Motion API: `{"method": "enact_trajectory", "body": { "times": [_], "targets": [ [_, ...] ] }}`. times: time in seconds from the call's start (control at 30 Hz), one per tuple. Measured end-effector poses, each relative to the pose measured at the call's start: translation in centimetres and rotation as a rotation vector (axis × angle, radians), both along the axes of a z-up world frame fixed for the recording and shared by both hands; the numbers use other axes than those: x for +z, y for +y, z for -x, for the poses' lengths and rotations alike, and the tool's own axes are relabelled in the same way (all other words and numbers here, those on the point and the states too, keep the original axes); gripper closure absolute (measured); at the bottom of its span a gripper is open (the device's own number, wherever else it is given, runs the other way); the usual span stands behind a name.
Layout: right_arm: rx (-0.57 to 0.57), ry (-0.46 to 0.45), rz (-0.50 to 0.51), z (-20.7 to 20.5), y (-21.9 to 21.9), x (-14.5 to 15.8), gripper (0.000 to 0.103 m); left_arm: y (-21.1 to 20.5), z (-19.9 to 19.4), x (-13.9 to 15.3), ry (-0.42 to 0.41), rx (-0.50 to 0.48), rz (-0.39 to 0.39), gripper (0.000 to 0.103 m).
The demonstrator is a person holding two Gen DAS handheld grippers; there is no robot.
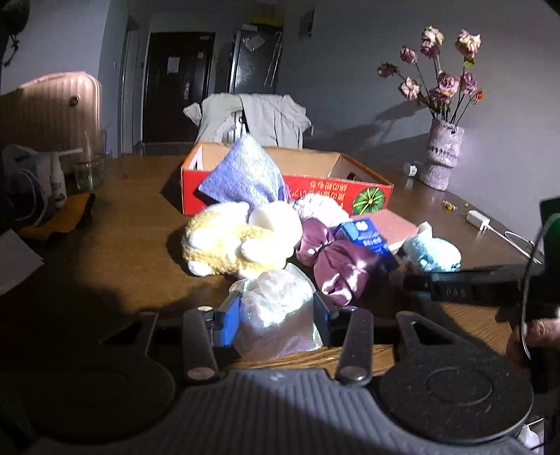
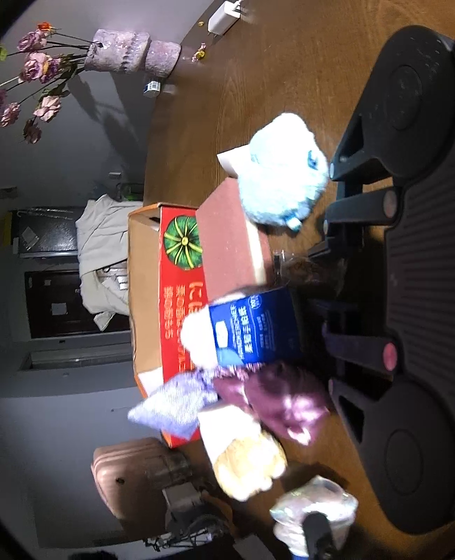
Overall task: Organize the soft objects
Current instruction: 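Reach the left tool to the clear plastic bag and close on it, then carry the plastic bag with the left tool into the cardboard box and release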
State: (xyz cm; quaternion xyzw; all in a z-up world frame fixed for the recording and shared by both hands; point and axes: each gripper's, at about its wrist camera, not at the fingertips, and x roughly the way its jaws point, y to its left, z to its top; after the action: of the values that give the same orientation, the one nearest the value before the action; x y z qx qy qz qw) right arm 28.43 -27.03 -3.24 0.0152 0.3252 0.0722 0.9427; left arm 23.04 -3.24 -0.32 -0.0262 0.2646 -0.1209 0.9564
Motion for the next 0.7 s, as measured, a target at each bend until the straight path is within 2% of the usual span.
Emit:
{"method": "enact_trajectory", "body": {
  "times": [0.4, 0.53, 0.7],
  "targets": [
    [0.074, -0.135, -0.009, 9.5, 2.0, 4.6, 0.08, 0.7, 5.8, 3.3, -0.126, -0.003, 0.01, 0.059],
    [0.085, -0.188, -0.017, 11.3, 2.2, 6.1, 0.08, 1.0, 7.2, 4.4, -0.182, -0.005, 0.012, 0.059],
    [0.092, -0.225, -0.024, 11.4, 1.9, 7.7, 0.08, 1.2, 6.6, 5.7, -0.209, -0.004, 0.007, 0.059]
  ]
}}
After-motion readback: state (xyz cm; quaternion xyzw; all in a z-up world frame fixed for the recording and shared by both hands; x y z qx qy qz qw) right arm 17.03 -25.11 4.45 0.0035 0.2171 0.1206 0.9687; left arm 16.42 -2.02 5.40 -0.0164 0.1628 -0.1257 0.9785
